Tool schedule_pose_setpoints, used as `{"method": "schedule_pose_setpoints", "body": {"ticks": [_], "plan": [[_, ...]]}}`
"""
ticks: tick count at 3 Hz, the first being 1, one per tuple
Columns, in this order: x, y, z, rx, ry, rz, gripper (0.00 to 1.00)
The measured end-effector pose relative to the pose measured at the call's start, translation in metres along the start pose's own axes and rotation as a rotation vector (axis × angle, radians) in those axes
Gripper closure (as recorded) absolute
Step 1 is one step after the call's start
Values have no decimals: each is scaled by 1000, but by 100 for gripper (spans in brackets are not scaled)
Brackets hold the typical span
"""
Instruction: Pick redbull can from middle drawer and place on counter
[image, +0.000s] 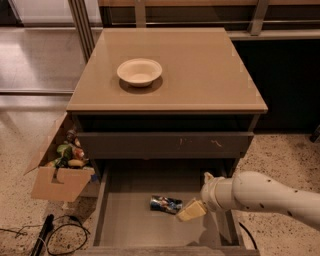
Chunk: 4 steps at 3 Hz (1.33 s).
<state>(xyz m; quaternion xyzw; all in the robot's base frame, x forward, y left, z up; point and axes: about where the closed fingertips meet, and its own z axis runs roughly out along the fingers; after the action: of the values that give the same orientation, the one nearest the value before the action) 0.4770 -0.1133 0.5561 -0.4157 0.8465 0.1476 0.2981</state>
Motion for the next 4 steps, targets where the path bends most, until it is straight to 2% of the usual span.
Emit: {"method": "schedule_pose_setpoints", "body": {"ticks": [1, 2, 4], "plan": [[6, 1, 22, -13, -17, 19, 0], [16, 1, 62, -30, -33, 13, 0], [41, -6, 131, -77, -75, -30, 0]]}}
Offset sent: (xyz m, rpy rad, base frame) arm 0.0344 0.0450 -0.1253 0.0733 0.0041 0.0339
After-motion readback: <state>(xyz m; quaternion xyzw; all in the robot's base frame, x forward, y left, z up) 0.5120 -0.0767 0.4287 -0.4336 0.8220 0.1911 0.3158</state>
